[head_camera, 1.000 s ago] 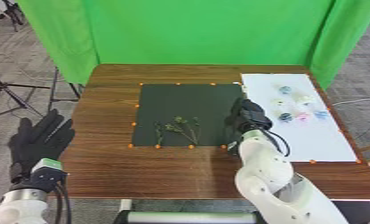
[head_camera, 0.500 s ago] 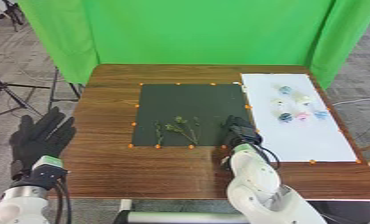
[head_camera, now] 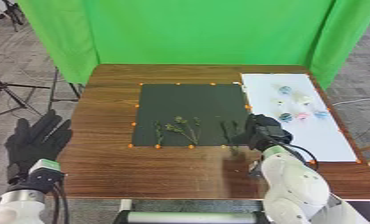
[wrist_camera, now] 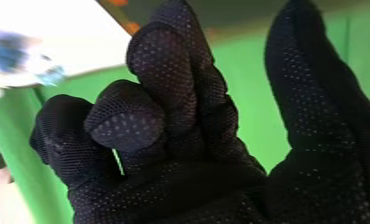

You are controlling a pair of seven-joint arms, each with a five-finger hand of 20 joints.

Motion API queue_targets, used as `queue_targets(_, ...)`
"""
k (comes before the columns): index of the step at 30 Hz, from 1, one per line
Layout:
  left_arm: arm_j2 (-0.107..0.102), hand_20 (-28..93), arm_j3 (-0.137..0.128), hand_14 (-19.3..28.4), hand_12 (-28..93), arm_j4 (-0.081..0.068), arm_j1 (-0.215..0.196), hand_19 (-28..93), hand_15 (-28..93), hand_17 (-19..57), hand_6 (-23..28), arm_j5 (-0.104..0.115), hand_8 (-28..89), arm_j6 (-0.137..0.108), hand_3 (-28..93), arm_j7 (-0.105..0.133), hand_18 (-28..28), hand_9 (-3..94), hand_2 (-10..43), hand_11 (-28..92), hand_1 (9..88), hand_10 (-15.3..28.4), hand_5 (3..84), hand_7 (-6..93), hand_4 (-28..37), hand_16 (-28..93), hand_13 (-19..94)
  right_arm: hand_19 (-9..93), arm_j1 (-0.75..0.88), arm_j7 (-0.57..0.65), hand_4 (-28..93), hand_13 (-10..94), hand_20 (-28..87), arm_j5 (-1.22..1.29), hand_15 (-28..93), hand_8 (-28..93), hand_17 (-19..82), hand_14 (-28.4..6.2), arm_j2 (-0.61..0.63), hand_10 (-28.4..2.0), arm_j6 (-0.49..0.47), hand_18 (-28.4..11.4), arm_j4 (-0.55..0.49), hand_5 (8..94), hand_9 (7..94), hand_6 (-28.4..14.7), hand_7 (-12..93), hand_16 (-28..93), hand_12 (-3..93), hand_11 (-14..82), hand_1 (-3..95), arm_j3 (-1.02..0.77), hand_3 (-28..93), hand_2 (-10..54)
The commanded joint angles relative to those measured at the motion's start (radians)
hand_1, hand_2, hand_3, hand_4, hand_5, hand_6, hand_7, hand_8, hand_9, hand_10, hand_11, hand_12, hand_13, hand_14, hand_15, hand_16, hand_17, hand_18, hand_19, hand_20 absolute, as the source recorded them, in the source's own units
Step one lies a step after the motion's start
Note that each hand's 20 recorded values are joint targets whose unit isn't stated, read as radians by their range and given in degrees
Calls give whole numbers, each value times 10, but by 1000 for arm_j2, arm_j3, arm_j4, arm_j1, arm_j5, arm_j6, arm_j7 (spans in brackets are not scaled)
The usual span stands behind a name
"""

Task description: Arrange flowers

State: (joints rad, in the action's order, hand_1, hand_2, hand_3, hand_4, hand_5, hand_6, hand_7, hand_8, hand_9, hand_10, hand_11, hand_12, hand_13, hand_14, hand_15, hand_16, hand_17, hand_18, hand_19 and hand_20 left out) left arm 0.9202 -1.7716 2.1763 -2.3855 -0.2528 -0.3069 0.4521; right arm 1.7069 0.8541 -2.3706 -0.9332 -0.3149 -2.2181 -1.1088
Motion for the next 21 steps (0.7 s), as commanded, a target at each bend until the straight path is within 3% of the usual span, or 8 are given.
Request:
queue_targets(1, 6, 96, 1, 146, 97, 4, -5, 354, 434, -61, 88, 1, -99, 8, 686, 0, 135, 274, 130, 297, 274, 139, 385, 156, -283, -93, 212, 932, -15, 5, -274, 757, 531, -2, 716, -89, 514, -119, -9, -155, -22, -235, 63, 724, 762, -54, 328, 401, 377, 470, 347, 42, 635, -95)
queue_targets(7, 8, 96, 6, 146, 97, 1, 2, 355, 434, -61, 88, -3, -99, 11, 686, -12, 134, 274, 130, 296, 275, 139, 384, 157, -283, -93, 211, 932, -62, -19, -282, 754, 530, -20, 717, -82, 512, -121, -23, -155, -18, -236, 149, 732, 764, -54, 296, 400, 374, 466, 356, 103, 610, -95)
queue_targets(12, 9, 96, 5, 147, 97, 1, 1, 354, 437, -61, 88, -4, -99, 15, 684, -15, 134, 276, 134, 299, 278, 139, 385, 158, -283, -93, 214, 932, -66, -36, -279, 769, 527, -31, 715, -82, 516, -117, -32, -145, -30, -236, 168, 752, 787, -40, 314, 391, 370, 468, 387, 127, 677, -95)
queue_targets(16, 10, 96, 3, 146, 97, 3, -1, 354, 437, -61, 88, -6, -99, 15, 683, -19, 134, 279, 135, 301, 278, 139, 385, 157, -283, -94, 216, 932, -67, -56, -275, 782, 524, -40, 712, 146, 522, -112, -34, -139, -22, -237, 175, 763, 802, -38, 307, 387, 374, 467, 482, 142, 628, -95)
queue_targets(21, 11, 97, 6, 147, 95, 2, 0, 354, 438, -61, 89, -4, -99, 15, 683, -18, 134, 282, 135, 301, 278, 139, 386, 158, -283, -95, 217, 932, -100, -75, -264, 797, 524, -50, 704, 175, 528, -104, -44, -116, -7, -237, 197, 773, 824, -20, 350, 392, 477, 416, 554, 186, 633, -95)
